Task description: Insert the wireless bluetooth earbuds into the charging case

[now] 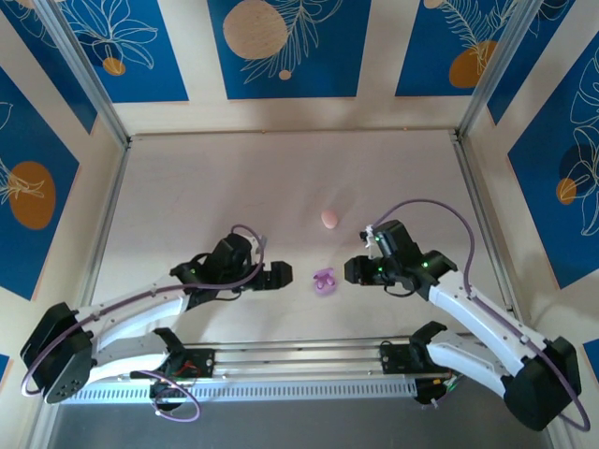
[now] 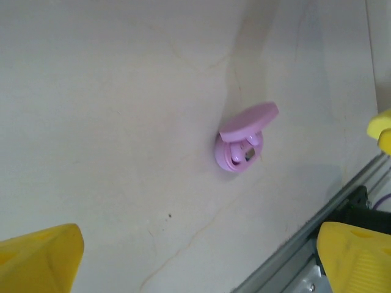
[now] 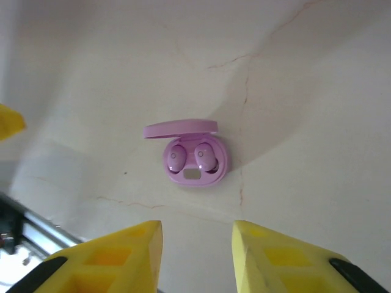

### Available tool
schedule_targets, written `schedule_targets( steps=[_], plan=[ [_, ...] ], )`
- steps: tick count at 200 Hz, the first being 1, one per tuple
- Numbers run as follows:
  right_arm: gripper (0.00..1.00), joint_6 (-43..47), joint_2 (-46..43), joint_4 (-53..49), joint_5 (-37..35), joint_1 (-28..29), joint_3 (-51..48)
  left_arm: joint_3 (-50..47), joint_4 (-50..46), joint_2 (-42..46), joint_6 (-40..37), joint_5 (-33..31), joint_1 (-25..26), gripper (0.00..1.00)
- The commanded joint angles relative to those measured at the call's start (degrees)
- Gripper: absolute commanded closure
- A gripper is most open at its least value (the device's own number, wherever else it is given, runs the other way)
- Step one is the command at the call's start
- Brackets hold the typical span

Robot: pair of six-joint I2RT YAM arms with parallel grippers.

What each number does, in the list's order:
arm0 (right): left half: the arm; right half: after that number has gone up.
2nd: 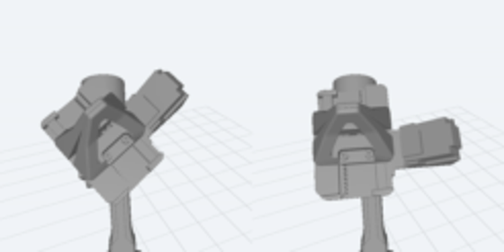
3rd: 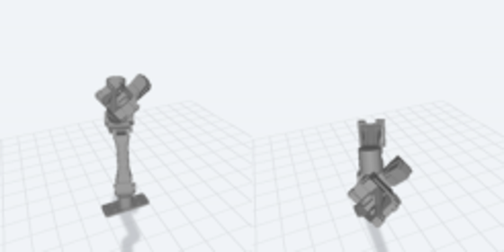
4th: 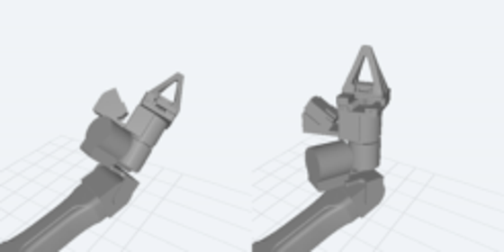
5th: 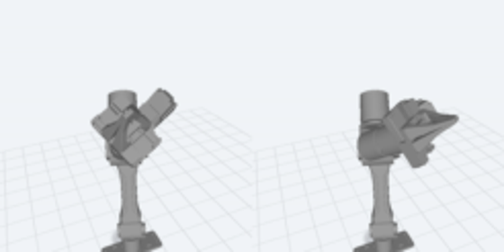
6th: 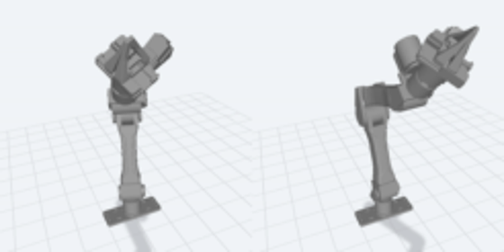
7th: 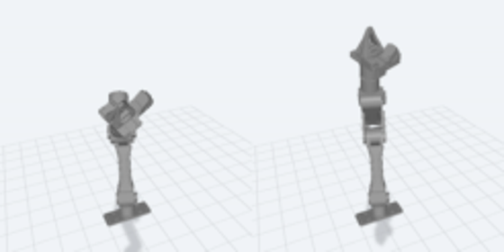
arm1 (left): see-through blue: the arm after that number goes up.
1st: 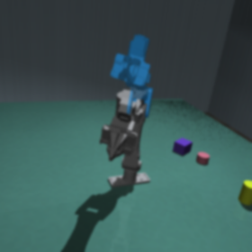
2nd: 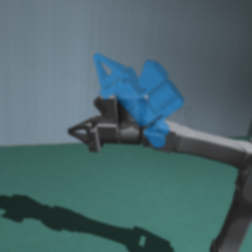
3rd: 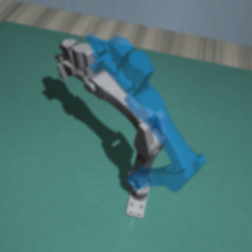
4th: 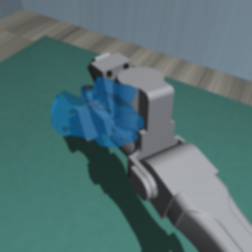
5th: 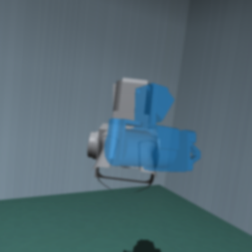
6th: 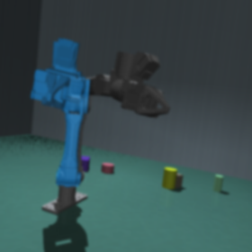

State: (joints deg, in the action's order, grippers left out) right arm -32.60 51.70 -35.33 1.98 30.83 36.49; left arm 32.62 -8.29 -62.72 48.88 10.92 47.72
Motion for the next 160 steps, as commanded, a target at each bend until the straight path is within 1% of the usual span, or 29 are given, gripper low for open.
schedule_targets(
  steps=[1,18,32,60,77,89,102,115,135,160],
  plan=[
    [0.63,-1.13,-1.19,0.35,8.25,-2.19,-1.90,-1.15,2.16,0.48,1.46,-2.39,2.08,0.09],
    [0.63,-1.01,-0.31,1.07,9.25,-3.20,-2.45,-1.43,3.83,-1.01,2.07,-1.92,2.70,0.21],
    [0.64,-1.24,0.81,1.73,9.49,-3.66,-2.62,-1.18,5.22,-2.90,2.35,-1.27,3.14,0.38],
    [0.64,-1.19,3.96,2.87,9.32,-4.40,-3.13,-0.07,7.76,-7.32,2.86,0.01,4.22,0.62],
    [0.70,-1.91,6.42,4.01,9.05,-5.45,-3.87,0.07,10.06,-10.25,3.40,0.85,4.98,0.78],
    [0.75,-2.50,8.36,4.84,9.01,-6.48,-4.25,0.40,11.20,-12.01,3.67,1.20,5.40,0.87],
    [0.81,-3.03,10.21,6.30,9.19,-7.51,-4.77,0.69,12.06,-13.80,3.81,1.30,5.64,0.91],
    [0.84,-3.33,12.39,7.72,9.53,-8.60,-5.09,0.91,13.28,-15.13,3.93,1.46,5.71,0.92],
    [0.88,-3.35,16.17,9.55,9.73,-9.62,-4.94,1.33,14.64,-17.26,4.07,1.82,5.80,0.93],
    [0.88,-3.06,19.28,10.55,9.70,-9.91,-3.47,1.45,16.69,-19.67,4.54,2.35,5.89,0.94]
  ],
)
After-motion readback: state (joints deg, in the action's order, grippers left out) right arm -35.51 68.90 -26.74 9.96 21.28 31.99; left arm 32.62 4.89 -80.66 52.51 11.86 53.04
